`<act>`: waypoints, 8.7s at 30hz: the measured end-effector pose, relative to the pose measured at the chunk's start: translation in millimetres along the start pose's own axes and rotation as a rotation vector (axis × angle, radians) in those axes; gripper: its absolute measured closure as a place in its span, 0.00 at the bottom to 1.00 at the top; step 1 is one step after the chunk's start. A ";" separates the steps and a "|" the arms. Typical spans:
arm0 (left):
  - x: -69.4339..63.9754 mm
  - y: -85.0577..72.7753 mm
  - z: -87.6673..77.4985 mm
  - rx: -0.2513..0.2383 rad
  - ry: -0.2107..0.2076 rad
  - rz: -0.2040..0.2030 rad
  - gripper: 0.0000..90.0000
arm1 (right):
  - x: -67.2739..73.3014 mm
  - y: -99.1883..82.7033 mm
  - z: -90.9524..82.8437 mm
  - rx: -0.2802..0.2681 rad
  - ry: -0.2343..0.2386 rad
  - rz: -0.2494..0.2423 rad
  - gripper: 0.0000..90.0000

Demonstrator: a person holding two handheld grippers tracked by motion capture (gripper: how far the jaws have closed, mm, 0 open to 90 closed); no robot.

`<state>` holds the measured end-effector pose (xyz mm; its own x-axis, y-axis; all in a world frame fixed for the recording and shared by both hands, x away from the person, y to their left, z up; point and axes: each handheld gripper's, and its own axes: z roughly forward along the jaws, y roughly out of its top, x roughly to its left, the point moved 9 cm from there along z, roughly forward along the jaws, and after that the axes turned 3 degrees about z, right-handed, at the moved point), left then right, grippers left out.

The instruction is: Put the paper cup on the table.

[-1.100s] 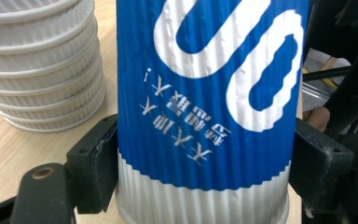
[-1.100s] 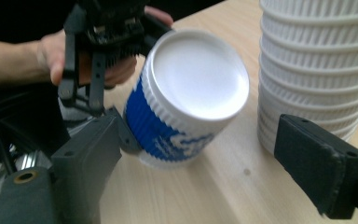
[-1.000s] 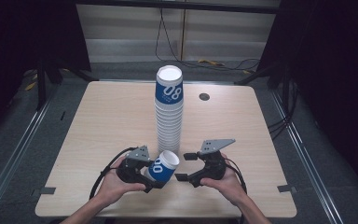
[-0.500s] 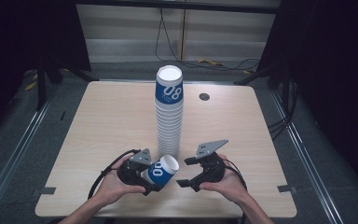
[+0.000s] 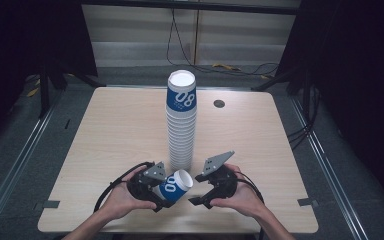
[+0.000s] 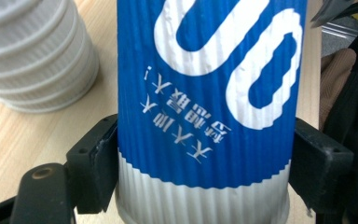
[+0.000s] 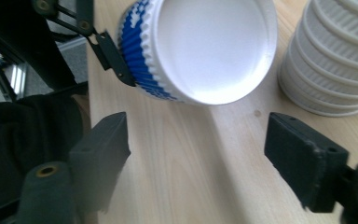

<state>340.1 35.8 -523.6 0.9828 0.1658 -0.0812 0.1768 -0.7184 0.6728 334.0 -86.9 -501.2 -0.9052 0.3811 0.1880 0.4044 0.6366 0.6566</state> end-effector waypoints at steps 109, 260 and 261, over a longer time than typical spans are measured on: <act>13.2 29.3 -52.3 -0.520 0.028 -0.090 0.18 | -12.1 -0.5 -19.4 -0.231 0.065 0.050 0.33; 99.4 -27.9 -112.6 -0.180 0.312 -0.219 0.19 | -49.8 -24.2 -32.6 -0.362 -0.201 0.166 0.20; 101.4 -29.8 -112.7 -0.174 0.310 -0.234 0.19 | -49.2 -24.4 -32.4 -0.359 -0.202 0.165 0.20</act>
<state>428.5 150.2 -469.0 0.8501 0.5251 -0.0394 0.3554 -0.5169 0.7787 364.4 -142.9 -502.8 -0.7743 0.6039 0.1889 0.4382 0.2965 0.8486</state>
